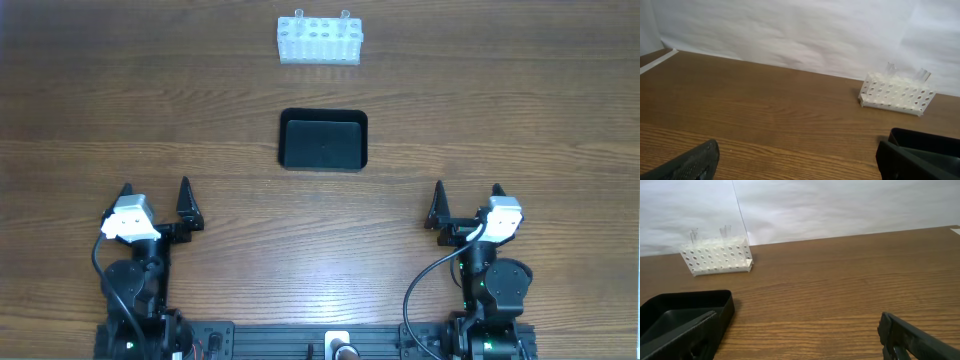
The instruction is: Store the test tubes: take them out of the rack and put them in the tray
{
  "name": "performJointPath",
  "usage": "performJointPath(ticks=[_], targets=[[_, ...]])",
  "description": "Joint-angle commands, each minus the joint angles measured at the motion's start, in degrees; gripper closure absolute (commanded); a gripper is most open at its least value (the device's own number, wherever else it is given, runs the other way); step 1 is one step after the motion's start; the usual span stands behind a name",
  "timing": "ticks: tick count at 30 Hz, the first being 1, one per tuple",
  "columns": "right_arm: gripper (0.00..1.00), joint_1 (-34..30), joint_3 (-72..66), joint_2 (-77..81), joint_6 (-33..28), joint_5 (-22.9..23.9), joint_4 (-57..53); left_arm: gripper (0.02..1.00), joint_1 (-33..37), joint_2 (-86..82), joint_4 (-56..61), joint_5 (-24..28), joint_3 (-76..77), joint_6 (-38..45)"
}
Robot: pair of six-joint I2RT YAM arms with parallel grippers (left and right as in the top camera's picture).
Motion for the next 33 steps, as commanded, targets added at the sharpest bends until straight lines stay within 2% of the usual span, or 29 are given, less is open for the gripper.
performJointPath(ticks=[1,21,28,33], targets=[[0.007,-0.33,-0.28,-0.63,0.55,0.52,-0.28,0.02,-0.22,-0.42,-0.13,0.74,-0.24,1.05],[0.009,-0.33,-0.28,-0.63,0.55,0.55,-0.28,0.02,-0.28,0.68,-0.79,0.2,0.81,1.03],[0.009,-0.33,-0.28,-0.63,0.55,0.52,-0.28,0.02,-0.28,10.62,-1.03,1.4,12.0,0.59],[0.009,-0.33,-0.28,-0.63,0.55,0.52,-0.28,0.02,-0.52,22.77,-3.23,6.36,24.63,0.59]])
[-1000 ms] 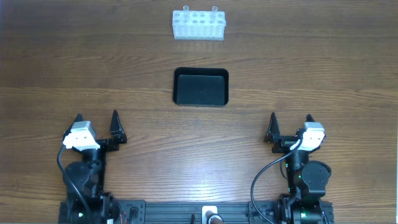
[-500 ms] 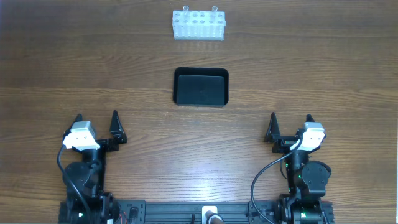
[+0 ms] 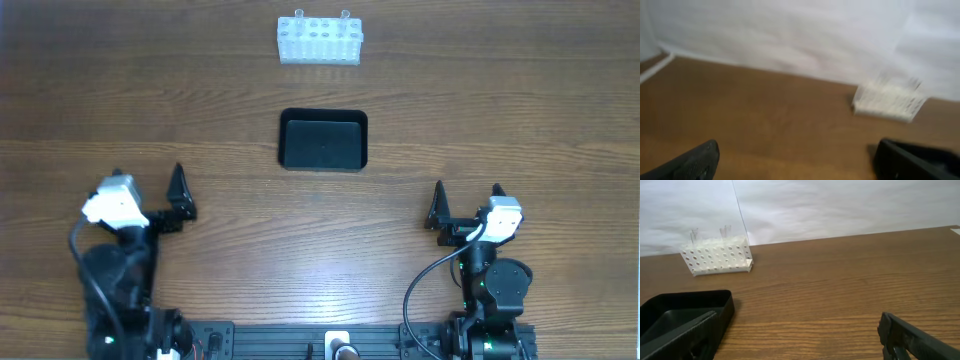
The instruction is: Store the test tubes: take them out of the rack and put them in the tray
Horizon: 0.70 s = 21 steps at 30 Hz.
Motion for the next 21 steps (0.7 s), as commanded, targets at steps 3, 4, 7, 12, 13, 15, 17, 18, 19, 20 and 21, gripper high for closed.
performJointPath(ticks=[3,4,7,12,13,15,17,18,19,20,21], targets=[[0.009,-0.33,-0.28,-0.63,0.5,0.52,-0.26,0.02,-1.84,15.28,-5.05,6.67,17.92,0.61],[0.009,-0.33,-0.28,-0.63,0.5,0.52,-0.26,0.02,-2.45,17.66,-6.56,7.19,20.74,0.61],[0.012,-0.33,-0.28,-0.63,0.5,0.52,-0.26,0.02,-4.76,24.79,-10.38,7.91,29.31,0.61],[0.007,-0.33,-0.28,-0.63,0.5,0.52,-0.26,0.02,-9.46,34.42,-12.02,7.98,39.34,0.61],[0.007,-0.33,-0.28,-0.63,0.5,0.52,-0.26,0.02,-10.75,36.22,-12.0,8.0,40.76,0.61],[0.007,-0.33,-0.28,-0.63,0.5,0.52,-0.26,0.023,-13.33,39.8,-12.07,8.09,42.84,0.02],[0.009,-0.33,-0.28,-0.63,0.5,0.52,-0.26,0.02,-15.82,43.15,-11.76,8.17,44.09,-1.77],[0.009,-0.33,-0.28,-0.63,0.5,0.52,-0.26,0.023,-16.94,44.87,-11.69,8.2,44.61,-1.79],[0.009,-0.33,-0.28,-0.63,0.5,0.52,-0.26,0.02,-18.21,46.69,-11.63,7.87,45.29,-2.29],[0.007,-0.33,-0.28,-0.63,0.5,0.52,-0.26,0.02,-19.17,48.54,-11.52,7.06,45.83,-2.43],[0.009,-0.33,-0.28,-0.63,0.5,0.52,-0.26,0.02,-20.04,50.29,-11.56,6.36,46.56,-2.78]])
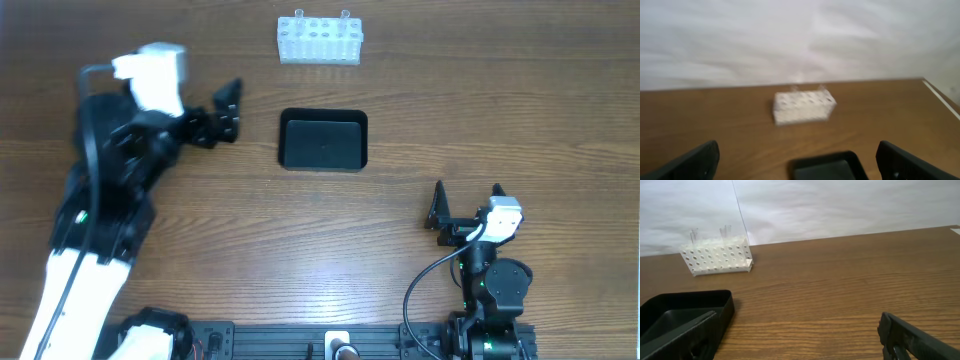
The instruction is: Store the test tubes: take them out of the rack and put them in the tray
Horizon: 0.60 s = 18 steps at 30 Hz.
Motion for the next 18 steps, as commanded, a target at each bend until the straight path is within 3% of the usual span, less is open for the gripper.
performJointPath(ticks=[1,10,18], targets=[[0.009,-0.33,-0.28,-0.61,0.52,0.52,-0.24,0.02,-4.35,8.41,-0.07,-2.54,3.8,-3.39],[0.009,-0.33,-0.28,-0.61,0.55,0.52,-0.24,0.02,-8.98,25.51,-0.09,-11.3,15.15,-6.05],[0.007,-0.33,-0.28,-0.61,0.52,0.52,-0.24,0.02,-9.75,41.31,-0.11,-11.91,28.52,-6.47]])
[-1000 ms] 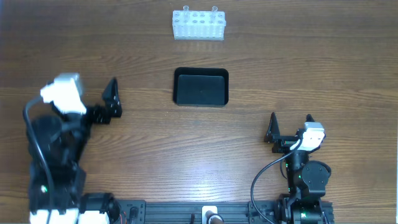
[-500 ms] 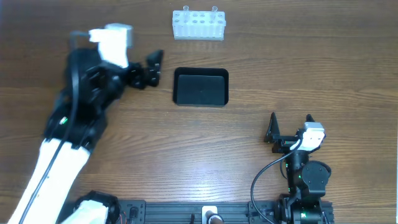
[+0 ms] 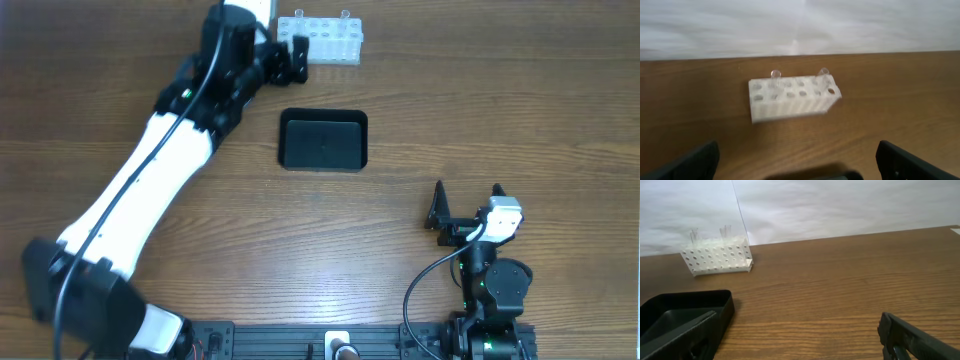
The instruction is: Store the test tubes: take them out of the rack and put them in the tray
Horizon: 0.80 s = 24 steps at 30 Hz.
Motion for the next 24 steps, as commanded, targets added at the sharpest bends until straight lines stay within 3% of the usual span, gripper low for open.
performJointPath(ticks=[1,8,24], targets=[[0.007,-0.33,-0.28,-0.63,0.5,0.52,-0.24,0.02,-0.02,8.2,-0.13,-1.62,7.69,-1.11],[0.009,-0.33,-0.28,-0.63,0.5,0.52,-0.24,0.02,-0.02,20.22,-4.11,-4.2,19.26,-1.11],[0.009,-0.33,-0.28,-0.63,0.5,0.52,-0.24,0.02,0.57,36.89,-6.56,-4.2,34.97,-1.09]])
